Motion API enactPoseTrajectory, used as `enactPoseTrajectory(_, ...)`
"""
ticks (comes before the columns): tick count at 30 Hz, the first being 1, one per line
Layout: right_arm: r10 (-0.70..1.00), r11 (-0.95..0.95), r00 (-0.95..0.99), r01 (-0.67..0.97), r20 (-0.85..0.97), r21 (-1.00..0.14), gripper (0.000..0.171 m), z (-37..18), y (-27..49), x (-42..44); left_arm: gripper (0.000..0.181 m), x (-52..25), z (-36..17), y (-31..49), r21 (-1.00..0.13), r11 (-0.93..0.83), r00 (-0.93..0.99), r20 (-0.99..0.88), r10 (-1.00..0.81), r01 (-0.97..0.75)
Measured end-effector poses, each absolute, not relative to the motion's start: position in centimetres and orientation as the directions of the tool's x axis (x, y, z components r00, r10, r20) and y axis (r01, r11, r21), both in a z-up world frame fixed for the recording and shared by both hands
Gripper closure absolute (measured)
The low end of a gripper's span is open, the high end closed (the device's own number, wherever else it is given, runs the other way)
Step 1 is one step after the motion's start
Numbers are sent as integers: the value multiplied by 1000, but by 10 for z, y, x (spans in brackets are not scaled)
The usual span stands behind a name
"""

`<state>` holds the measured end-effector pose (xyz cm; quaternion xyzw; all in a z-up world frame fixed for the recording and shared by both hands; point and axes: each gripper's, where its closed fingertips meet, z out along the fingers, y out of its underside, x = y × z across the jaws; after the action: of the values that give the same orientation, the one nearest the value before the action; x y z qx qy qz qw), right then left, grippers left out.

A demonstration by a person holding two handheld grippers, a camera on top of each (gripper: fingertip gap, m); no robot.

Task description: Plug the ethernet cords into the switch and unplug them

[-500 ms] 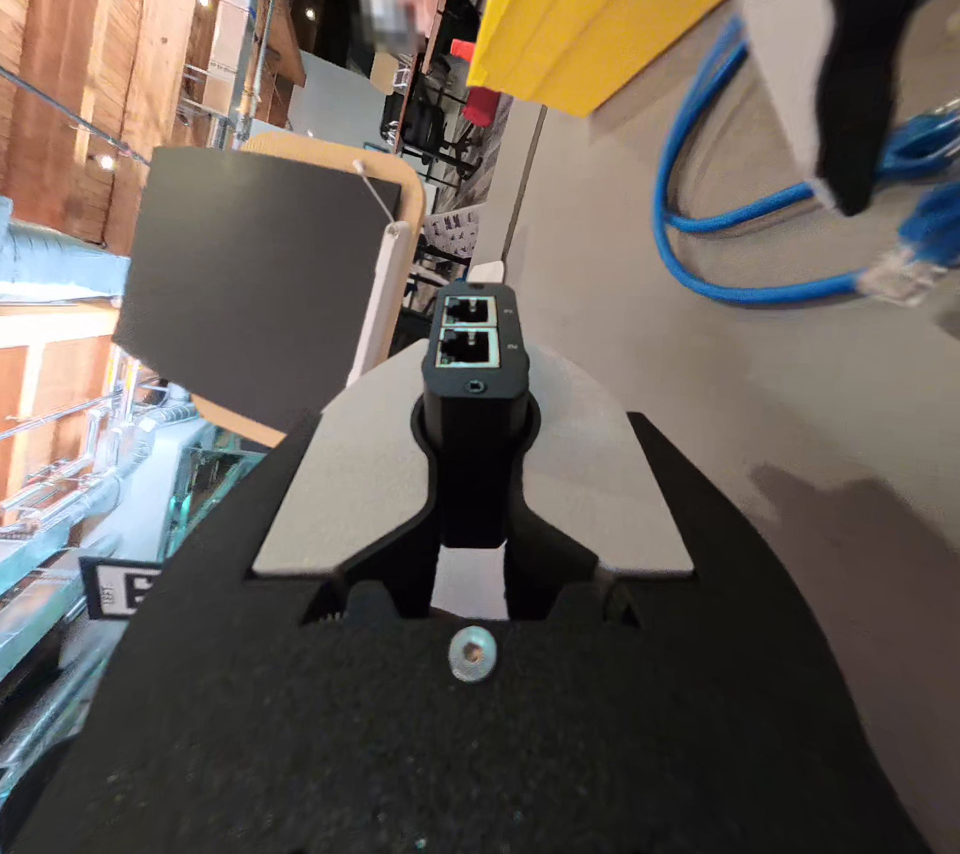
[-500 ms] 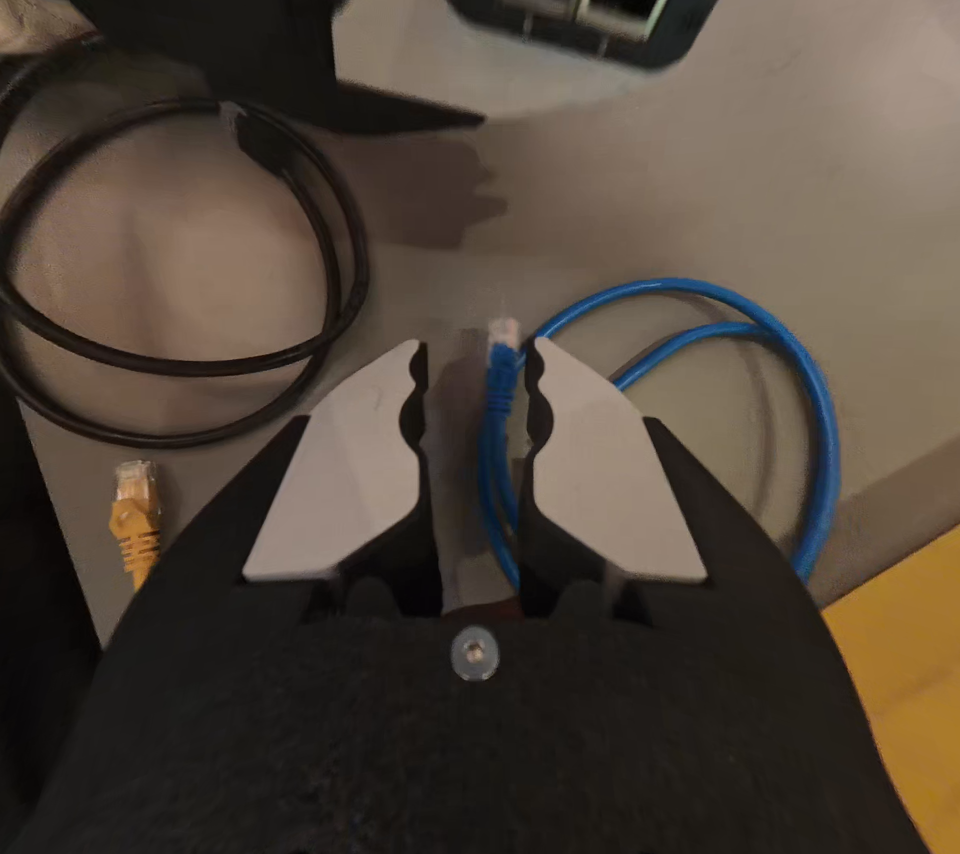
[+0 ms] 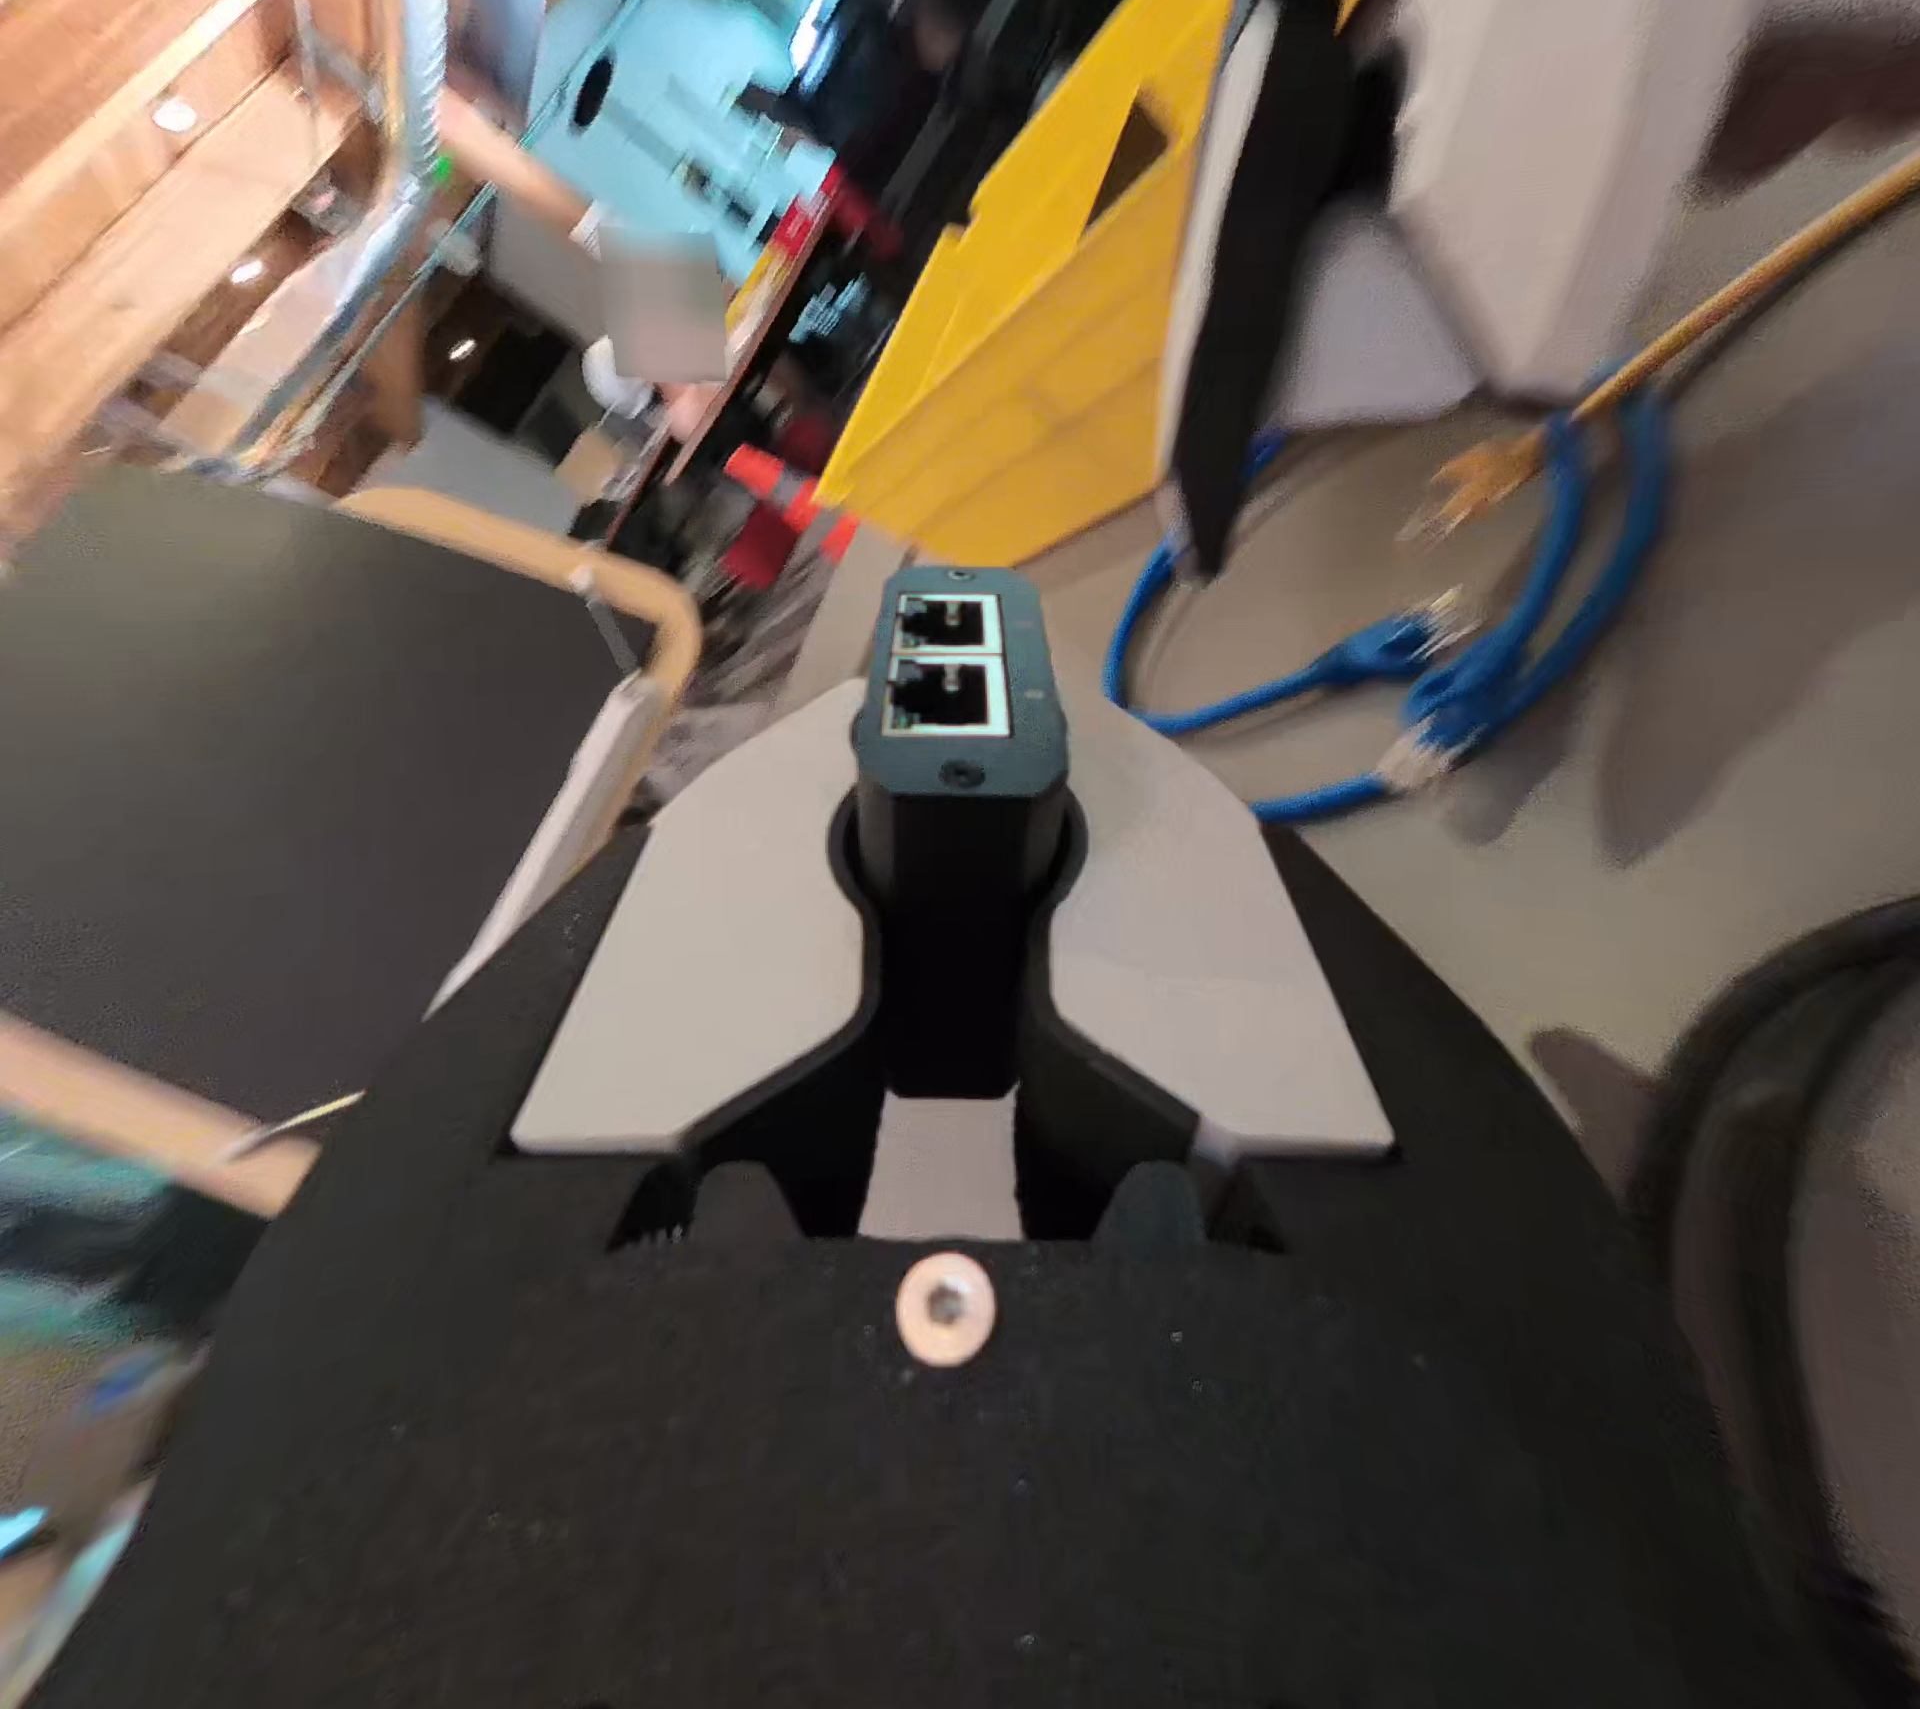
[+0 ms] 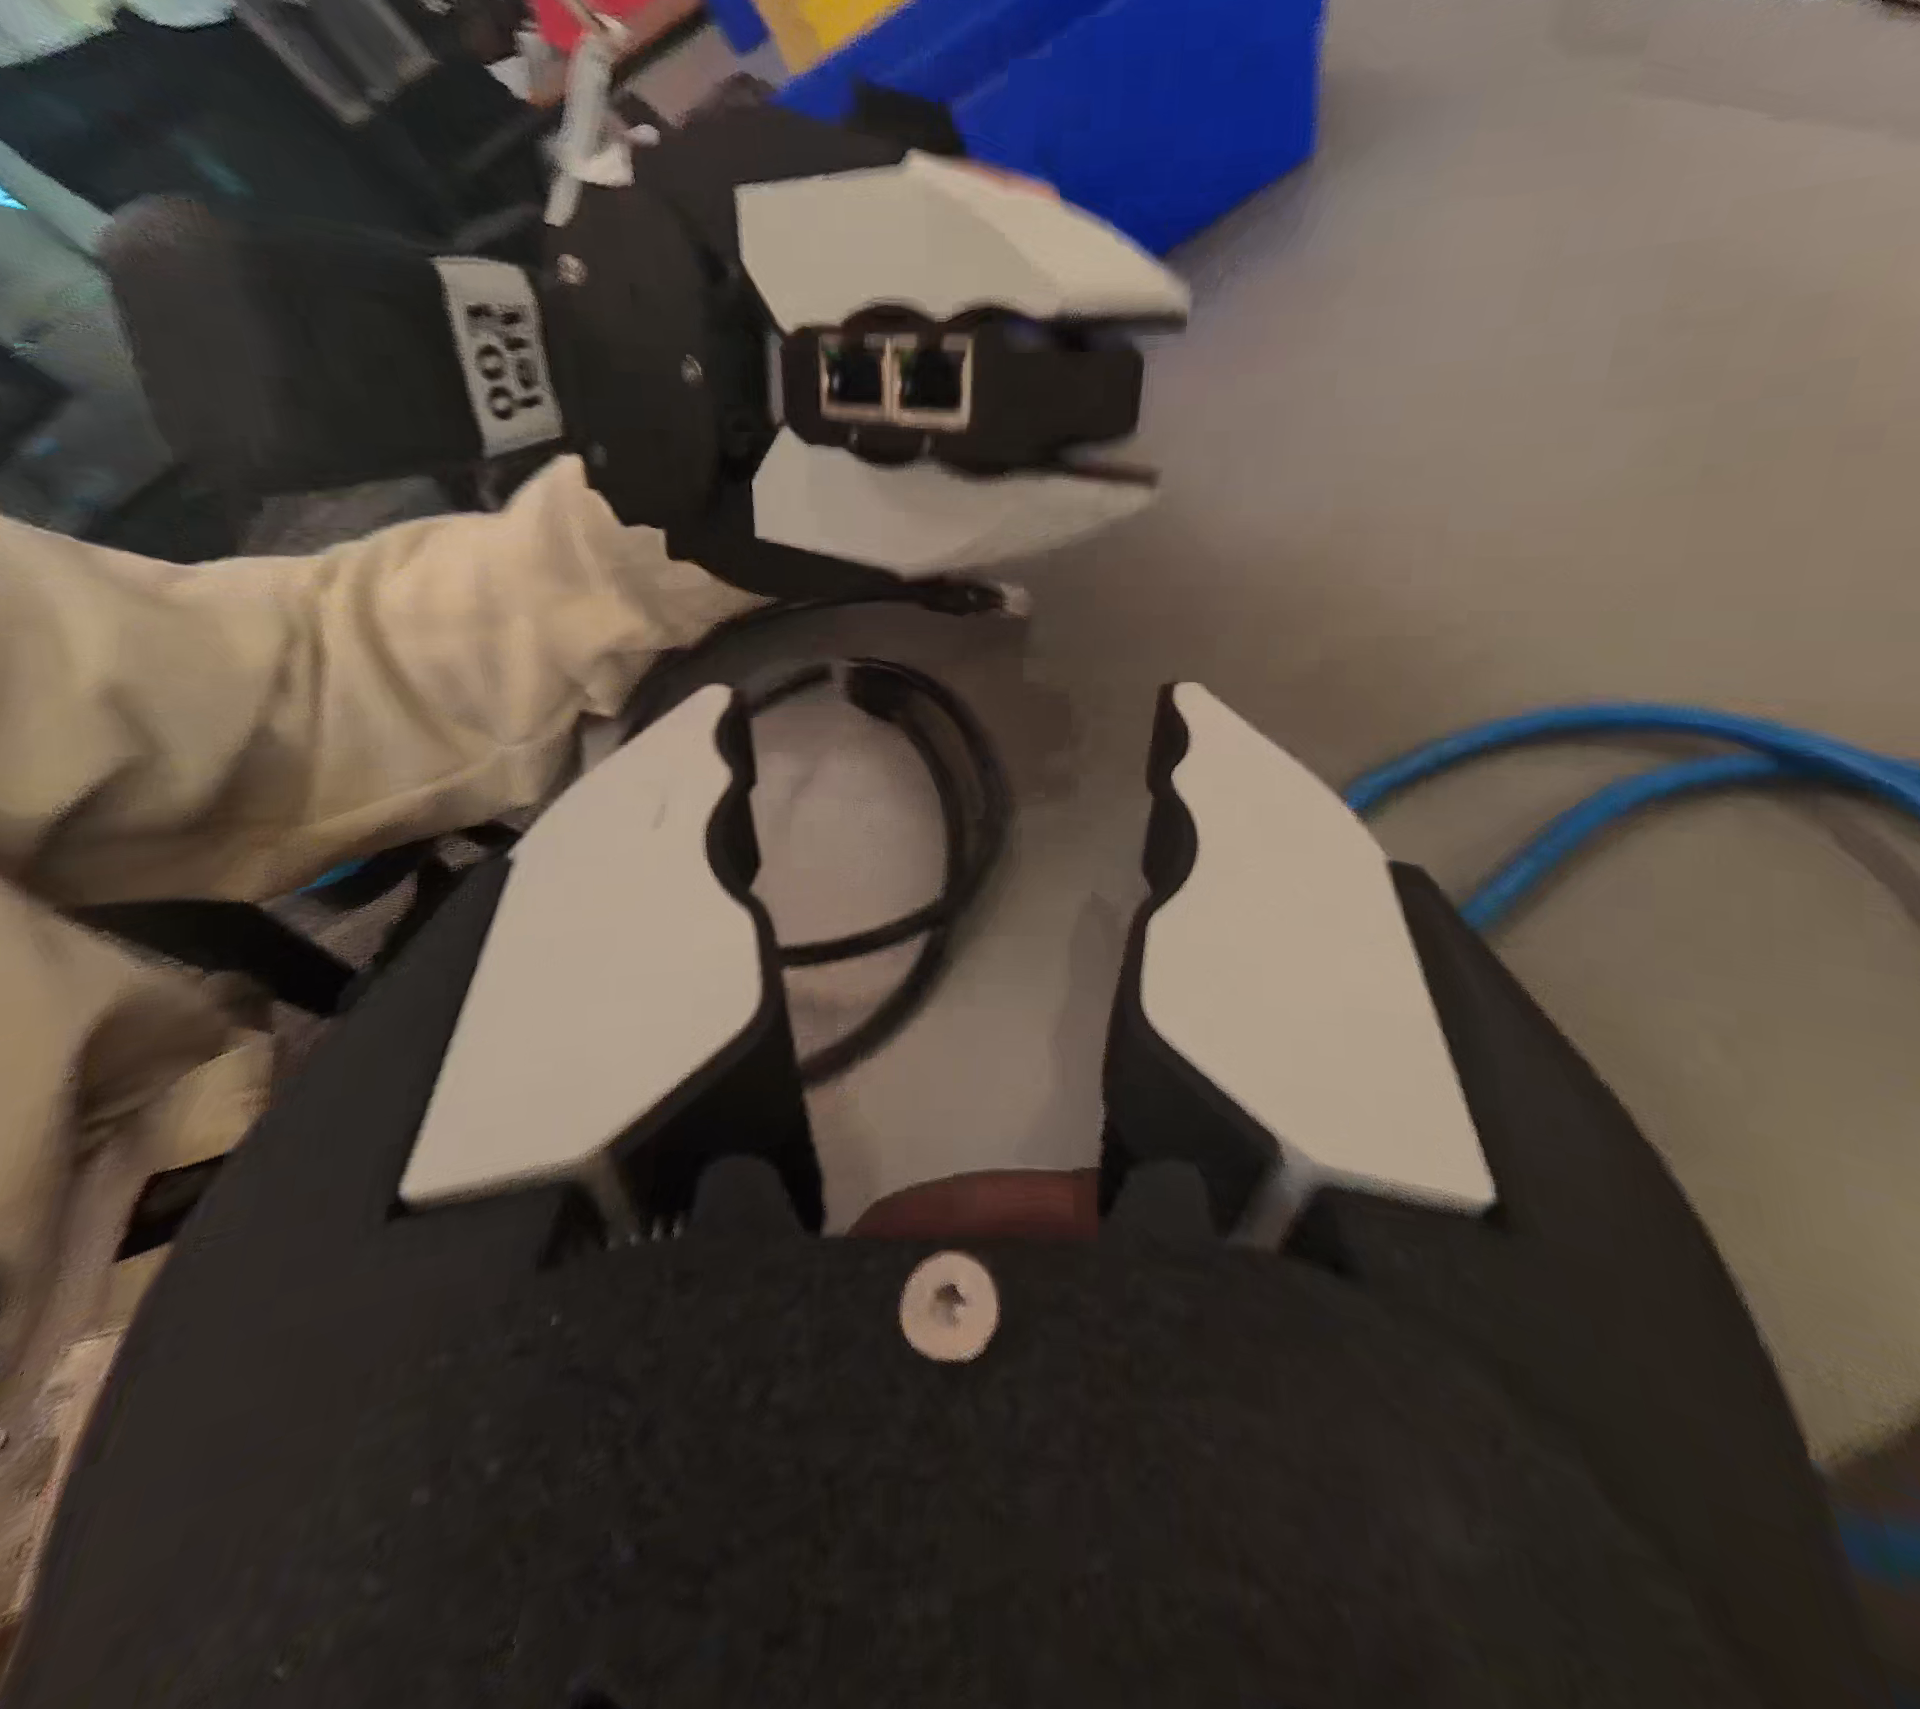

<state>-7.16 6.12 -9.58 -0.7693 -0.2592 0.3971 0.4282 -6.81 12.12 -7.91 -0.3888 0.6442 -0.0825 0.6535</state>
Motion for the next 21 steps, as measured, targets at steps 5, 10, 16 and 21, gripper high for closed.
enactPoseTrajectory(5, 775, -590, 285, 10, -563, -807, 93, -70, 64, -107, 156, -71, -58, 98, -766, 622, 118, -641, -759, -160)
enactPoseTrajectory(10, 734, -653, 143, -122, -664, -748, 92, -59, 83, -126, 155, -72, -57, 93, -769, 624, 116, -639, -761, -140)
enactPoseTrajectory(16, 697, -681, 184, -132, -693, -720, 108, -68, 93, -118, 152, -72, -65, 96, -798, 568, 154, -598, -787, -198)
enactPoseTrajectory(21, 710, -542, 475, -105, -520, -834, 108, -31, 106, -63, 127, -91, -63, 91, -874, 402, 175, -455, -873, -272)
